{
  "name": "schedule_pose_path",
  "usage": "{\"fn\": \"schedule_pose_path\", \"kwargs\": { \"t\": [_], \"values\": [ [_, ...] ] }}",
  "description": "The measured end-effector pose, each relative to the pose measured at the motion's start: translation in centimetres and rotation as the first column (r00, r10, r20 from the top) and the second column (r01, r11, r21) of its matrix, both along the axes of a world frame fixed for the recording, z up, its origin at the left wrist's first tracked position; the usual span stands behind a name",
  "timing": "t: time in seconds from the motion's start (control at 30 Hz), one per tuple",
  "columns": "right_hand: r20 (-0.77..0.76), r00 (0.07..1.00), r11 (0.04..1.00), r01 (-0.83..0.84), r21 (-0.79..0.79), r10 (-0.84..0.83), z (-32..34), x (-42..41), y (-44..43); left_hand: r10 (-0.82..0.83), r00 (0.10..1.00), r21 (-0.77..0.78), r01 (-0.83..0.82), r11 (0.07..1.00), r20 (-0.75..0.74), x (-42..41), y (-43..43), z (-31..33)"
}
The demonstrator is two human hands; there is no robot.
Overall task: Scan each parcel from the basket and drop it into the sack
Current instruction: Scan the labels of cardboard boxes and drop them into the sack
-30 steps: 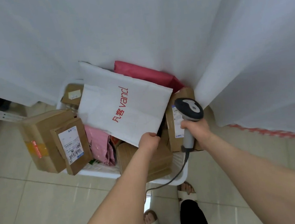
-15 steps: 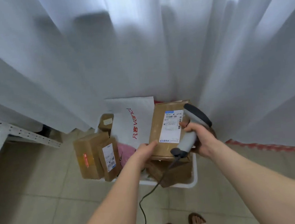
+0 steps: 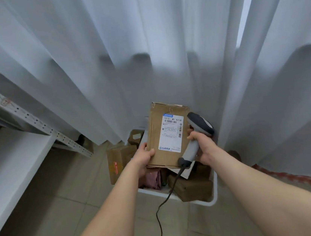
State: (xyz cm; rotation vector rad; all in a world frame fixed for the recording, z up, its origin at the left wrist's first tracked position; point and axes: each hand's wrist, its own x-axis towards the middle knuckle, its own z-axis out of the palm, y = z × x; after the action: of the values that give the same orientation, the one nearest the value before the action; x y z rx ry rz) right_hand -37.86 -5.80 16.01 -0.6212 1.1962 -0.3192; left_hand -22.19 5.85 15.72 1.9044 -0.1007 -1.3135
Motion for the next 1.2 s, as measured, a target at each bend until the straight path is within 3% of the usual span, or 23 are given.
{"fn": "schedule_pose_path", "kwargs": {
  "t": [0.13, 0.3, 0.5, 0.77, 1.2],
  "values": [
    [0.057, 0.995, 0.995, -0.083, -0.048, 0.086, 4.1, 0.6, 0.9, 0.065, 0.997, -0.051, -0.067, 0.996, -0.028, 0.3, 1.5, 4.7],
    [0.130, 0.984, 0.988, -0.105, -0.112, 0.120, 8.3, 1.2, 1.7, 0.202, 0.961, -0.080, -0.190, 0.979, 0.191, 0.2, 3.4, 8.6],
    [0.176, 0.939, 0.944, -0.260, -0.205, 0.297, 13.6, 1.7, 3.2, 0.297, 0.923, -0.128, -0.273, 0.953, 0.243, -0.1, 5.5, 11.8],
    [0.177, 0.912, 0.908, -0.316, -0.275, 0.371, 18.4, 3.5, 5.9, 0.366, 0.907, -0.161, -0.337, 0.928, 0.207, 0.1, 7.4, 12.7],
    [0.044, 0.890, 0.853, -0.419, -0.312, 0.453, 20.8, 6.4, 9.8, 0.384, 0.907, -0.150, -0.360, 0.921, 0.175, 3.7, 10.6, 11.3]
  ]
}}
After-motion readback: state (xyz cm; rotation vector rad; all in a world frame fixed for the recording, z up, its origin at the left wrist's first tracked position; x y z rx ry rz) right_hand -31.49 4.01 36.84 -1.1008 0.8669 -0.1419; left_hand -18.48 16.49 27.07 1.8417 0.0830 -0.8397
